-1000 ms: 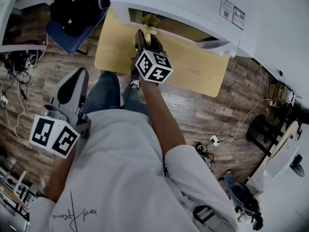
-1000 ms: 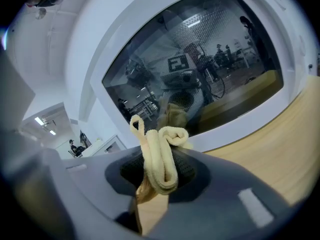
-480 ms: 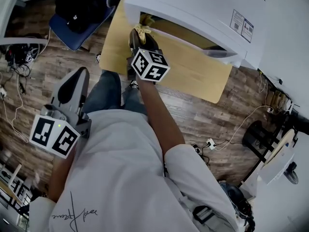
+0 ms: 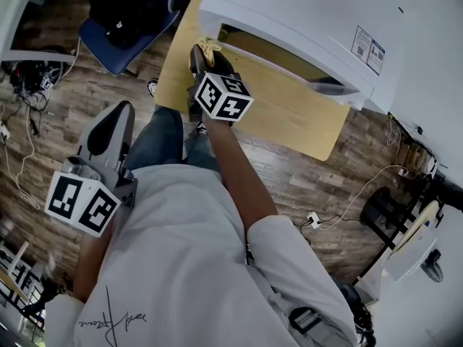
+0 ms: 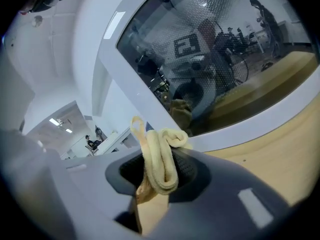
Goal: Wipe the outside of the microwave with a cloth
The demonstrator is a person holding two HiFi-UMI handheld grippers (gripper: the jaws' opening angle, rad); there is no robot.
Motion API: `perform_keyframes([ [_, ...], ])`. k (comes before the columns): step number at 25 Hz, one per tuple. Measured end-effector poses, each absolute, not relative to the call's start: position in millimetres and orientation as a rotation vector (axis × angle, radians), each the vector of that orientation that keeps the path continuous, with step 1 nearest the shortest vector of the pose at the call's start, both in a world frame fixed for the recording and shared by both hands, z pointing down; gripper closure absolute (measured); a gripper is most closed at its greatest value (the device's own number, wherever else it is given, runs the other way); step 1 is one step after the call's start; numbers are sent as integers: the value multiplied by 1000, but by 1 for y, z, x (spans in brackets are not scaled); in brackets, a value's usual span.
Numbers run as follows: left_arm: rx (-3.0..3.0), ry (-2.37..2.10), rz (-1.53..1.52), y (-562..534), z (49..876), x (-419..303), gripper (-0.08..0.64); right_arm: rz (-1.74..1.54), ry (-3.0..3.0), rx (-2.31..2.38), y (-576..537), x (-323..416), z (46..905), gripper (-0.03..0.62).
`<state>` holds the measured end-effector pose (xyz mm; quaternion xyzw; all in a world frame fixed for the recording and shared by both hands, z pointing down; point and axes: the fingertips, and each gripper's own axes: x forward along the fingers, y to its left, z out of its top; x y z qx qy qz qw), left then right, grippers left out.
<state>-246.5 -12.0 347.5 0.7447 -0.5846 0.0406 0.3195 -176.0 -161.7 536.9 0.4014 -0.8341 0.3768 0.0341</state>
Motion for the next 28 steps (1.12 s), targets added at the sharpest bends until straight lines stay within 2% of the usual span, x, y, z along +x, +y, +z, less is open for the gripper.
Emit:
perform_keyframes([
  [8,1984,-1526,71,-19,345,-241,565,1025,-2682,1013,-133,-173,493,479],
  [28,2150,-1478,187,-20,342,-183,566,728,-2712,1172,-97,-36,392,479],
])
